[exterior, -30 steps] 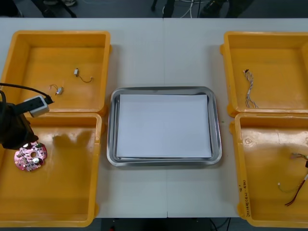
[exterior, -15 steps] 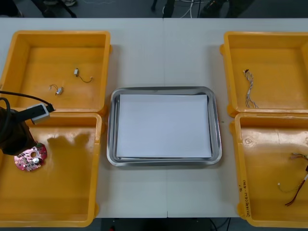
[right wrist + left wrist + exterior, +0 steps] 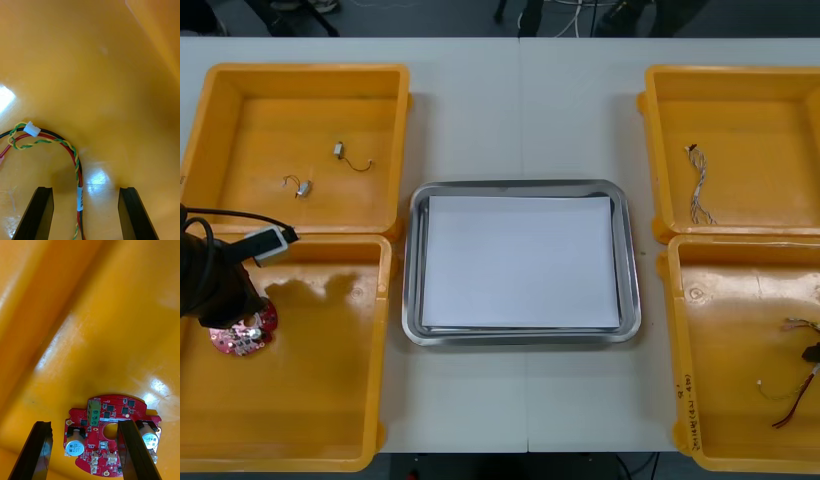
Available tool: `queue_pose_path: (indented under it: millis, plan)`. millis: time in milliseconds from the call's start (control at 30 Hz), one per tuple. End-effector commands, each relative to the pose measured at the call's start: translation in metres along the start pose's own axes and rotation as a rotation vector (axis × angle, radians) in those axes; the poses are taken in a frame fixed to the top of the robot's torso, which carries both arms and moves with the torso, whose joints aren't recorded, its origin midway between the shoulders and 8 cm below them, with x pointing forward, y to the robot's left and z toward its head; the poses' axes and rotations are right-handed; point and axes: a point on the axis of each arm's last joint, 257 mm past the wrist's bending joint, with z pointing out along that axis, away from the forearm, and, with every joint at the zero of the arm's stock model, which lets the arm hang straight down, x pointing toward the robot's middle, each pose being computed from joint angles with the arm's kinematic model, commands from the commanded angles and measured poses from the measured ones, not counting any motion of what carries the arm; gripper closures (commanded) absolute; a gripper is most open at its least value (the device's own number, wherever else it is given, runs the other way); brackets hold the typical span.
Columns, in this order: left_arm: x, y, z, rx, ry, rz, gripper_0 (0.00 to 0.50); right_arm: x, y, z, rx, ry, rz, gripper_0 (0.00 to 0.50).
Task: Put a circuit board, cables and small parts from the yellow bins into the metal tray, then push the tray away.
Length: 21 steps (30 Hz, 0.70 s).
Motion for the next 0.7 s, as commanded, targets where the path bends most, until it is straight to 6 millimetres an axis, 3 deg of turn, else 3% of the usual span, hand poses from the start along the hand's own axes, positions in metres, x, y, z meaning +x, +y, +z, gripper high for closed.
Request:
queue_pose_path:
  millis: [33, 700]
  plan:
    - [0.022, 0.009, 0.000, -0.025, 0.052, 0.091, 0.000, 0.009, 0.016, 0.007, -0.018, 0.025, 0.024, 0.000]
    - [0.025, -0.001, 0.015, -0.015, 0.052, 0.106, 0.000, 0.009, 0.008, 0.015, 0.019, 0.027, 0.048, 0.000]
